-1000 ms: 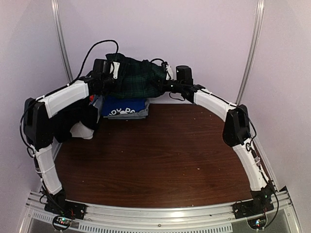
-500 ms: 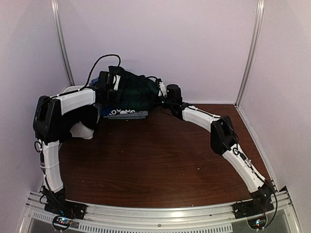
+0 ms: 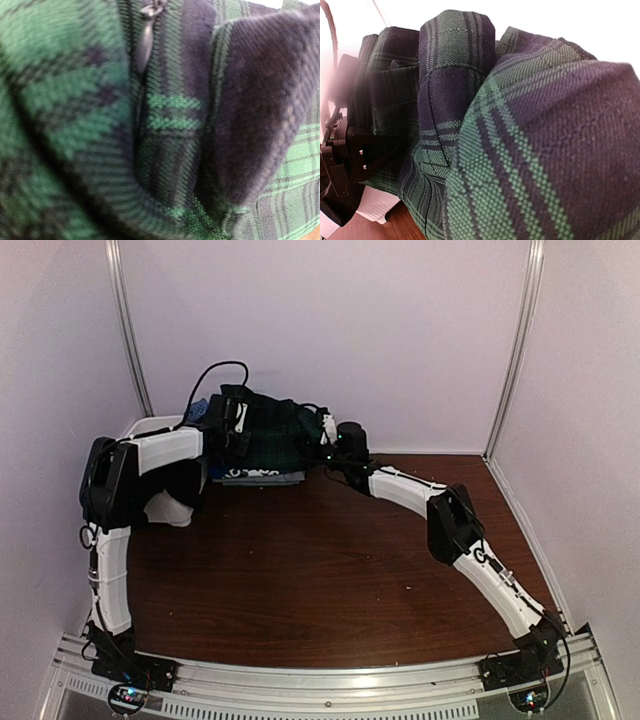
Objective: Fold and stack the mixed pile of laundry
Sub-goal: Place the square-folded skirt at the corner of the board.
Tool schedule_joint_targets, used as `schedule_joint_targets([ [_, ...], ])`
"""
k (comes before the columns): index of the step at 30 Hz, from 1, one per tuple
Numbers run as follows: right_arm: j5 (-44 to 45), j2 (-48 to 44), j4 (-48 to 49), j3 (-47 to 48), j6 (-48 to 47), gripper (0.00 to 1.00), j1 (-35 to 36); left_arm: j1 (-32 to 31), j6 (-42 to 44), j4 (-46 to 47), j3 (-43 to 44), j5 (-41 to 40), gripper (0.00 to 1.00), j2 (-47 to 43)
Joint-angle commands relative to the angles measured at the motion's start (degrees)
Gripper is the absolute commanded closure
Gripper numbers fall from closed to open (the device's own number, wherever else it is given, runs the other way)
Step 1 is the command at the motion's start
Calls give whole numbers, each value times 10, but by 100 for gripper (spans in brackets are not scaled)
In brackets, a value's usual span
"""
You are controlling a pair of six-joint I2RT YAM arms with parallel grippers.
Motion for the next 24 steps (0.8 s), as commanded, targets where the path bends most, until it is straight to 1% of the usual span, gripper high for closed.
schedule_joint_targets([
  [1,69,6,37,24,0,93,-22,38,-17,-27,15,-86,100,5],
  [12,64,-11,39,24,9,93,-25,39,-40,-28,-30,-68,100,-60],
  [17,65,-5,35,23,12,92,-25,45,-49,-51,-25,-69,100,-54],
  [23,74,-5,28,22,14,86,-27,59,-64,-88,10,-55,100,-14],
  [24,76,-7,27,21,15,75,-28,59,-63,-87,10,-54,100,-10],
])
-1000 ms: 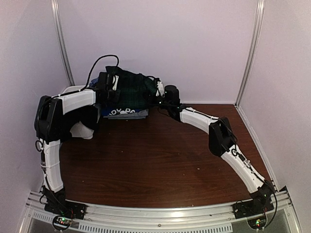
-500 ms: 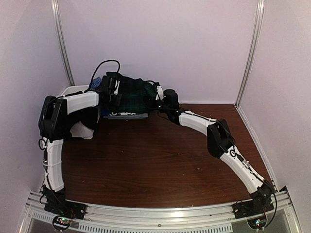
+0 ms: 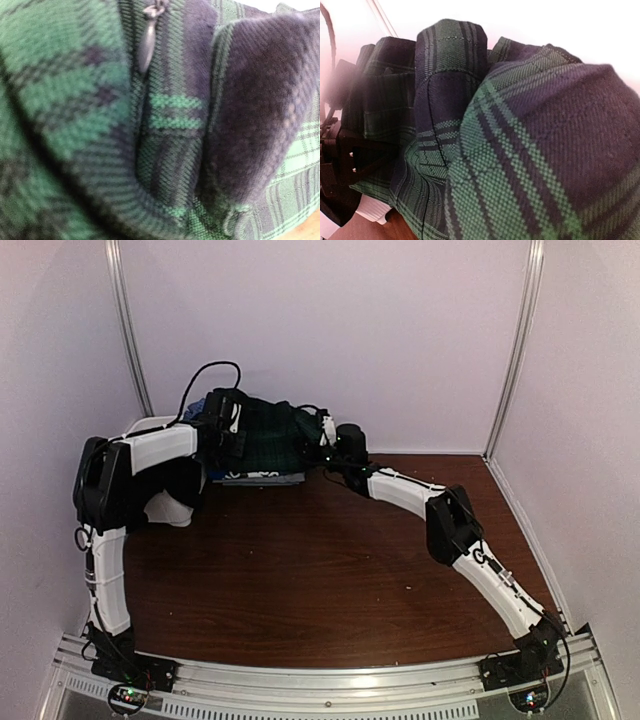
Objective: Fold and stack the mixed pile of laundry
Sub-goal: Place the square-folded skirt at the corner of the board.
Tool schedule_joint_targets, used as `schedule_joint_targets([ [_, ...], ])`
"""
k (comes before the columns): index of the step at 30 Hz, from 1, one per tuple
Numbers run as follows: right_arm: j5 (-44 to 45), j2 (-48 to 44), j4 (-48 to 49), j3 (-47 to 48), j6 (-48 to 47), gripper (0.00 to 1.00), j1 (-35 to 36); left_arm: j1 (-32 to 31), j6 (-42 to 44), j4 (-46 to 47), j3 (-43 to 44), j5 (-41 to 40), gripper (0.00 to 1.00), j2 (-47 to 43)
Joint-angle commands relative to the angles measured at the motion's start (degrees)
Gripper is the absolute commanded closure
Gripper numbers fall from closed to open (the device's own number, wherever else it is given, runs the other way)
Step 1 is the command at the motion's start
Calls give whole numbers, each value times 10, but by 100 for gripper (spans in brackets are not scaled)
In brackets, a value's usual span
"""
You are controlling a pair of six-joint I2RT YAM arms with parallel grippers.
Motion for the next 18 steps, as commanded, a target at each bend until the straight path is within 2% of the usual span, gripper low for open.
schedule_joint_targets([
  [1,74,-18,17,20,9,66,-31,53,-8,-33,27,-75,100,16],
  [3,76,-21,15,18,13,55,-35,54,-2,-34,38,-77,100,26],
  [4,77,-25,13,14,15,47,-36,54,3,-34,48,-77,92,33],
  [6,75,-37,13,-1,19,41,-39,56,17,-48,83,-70,77,55],
  [9,75,-58,5,-23,16,26,-42,56,34,-84,152,-74,47,91],
  [13,68,-93,8,-66,10,20,-48,56,62,-108,202,-75,28,96],
  [14,67,-101,13,-78,9,17,-49,56,64,-118,216,-76,25,94],
  [18,54,-133,22,-117,-2,13,-50,54,64,-133,231,-70,21,63],
])
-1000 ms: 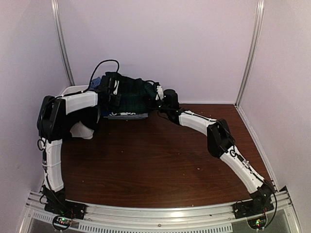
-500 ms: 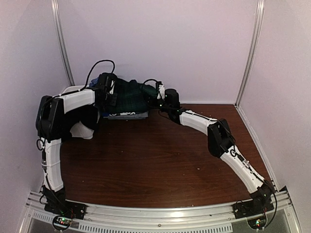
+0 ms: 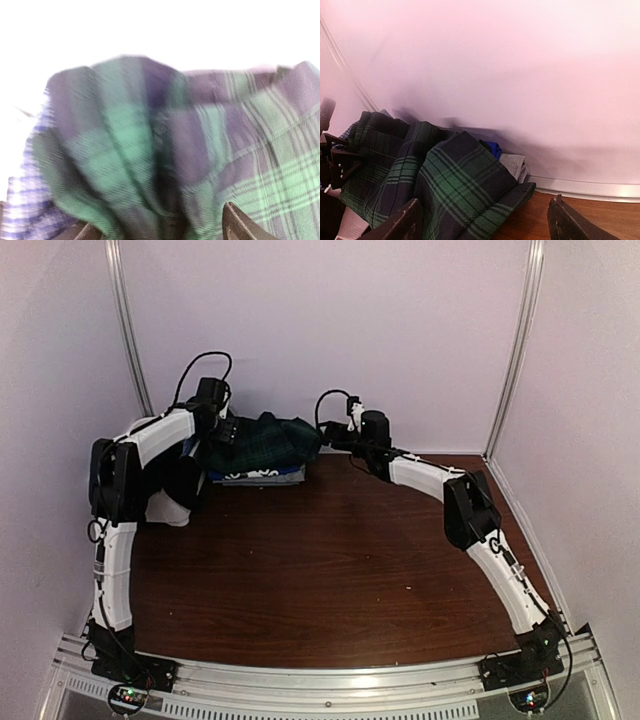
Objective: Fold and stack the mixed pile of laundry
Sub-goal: Place the square-folded skirt at the corner of the board, then adjust the square-folded skirt at the corner of the board.
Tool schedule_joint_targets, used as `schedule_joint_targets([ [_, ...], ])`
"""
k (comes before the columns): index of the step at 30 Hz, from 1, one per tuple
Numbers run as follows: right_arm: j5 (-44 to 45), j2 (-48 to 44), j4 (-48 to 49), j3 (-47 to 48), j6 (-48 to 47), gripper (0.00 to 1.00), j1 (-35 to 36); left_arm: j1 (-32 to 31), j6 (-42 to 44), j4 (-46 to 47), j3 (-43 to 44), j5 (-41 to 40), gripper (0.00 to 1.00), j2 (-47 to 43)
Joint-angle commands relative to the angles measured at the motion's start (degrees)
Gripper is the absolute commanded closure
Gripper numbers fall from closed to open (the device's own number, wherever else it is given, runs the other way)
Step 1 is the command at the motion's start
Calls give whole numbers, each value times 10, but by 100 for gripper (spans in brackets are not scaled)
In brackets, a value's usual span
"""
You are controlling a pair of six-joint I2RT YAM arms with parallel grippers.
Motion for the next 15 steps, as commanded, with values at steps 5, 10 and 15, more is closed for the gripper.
schedule_joint_targets([
  [5,-21,-101,24,-74,-21,10,1,-6,62,15,26,-11,10,-91],
  [10,-23,-151,42,-139,-29,7,-3,-23,55,-11,51,1,10,-108],
  [15,-30,-188,59,-197,-35,7,-9,-40,25,-2,13,23,37,-111],
])
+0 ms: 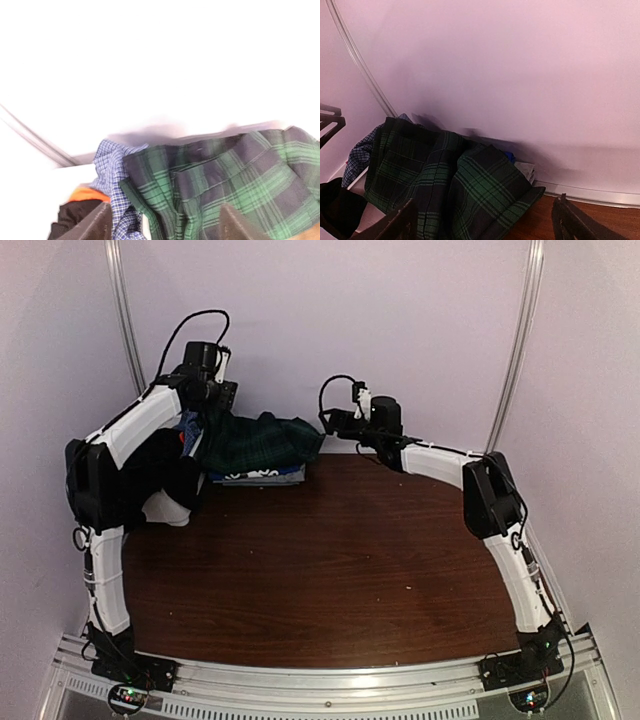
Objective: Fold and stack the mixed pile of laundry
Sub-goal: Adjust the square-folded skirt at the corner of the board.
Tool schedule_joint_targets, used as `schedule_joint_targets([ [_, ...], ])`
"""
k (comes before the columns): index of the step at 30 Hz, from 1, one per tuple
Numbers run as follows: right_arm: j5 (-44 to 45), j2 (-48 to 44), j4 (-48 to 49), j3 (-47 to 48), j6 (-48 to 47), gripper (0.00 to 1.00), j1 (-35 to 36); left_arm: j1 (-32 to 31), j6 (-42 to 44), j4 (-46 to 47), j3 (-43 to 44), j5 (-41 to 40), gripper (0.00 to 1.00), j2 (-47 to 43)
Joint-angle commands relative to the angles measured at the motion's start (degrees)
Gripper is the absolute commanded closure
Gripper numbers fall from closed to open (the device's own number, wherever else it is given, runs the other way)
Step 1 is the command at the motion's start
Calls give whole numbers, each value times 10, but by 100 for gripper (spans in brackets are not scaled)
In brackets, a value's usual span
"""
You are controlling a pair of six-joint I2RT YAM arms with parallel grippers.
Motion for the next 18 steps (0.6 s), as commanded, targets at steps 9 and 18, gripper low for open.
schedule_joint_targets([
  [9,-18,-80,53,-107,-6,7,-18,-11,-78,28,-1,-28,58,71],
  [18,-22,-98,69,-149,1,7,-28,30,-129,-15,119,-39,59,213],
])
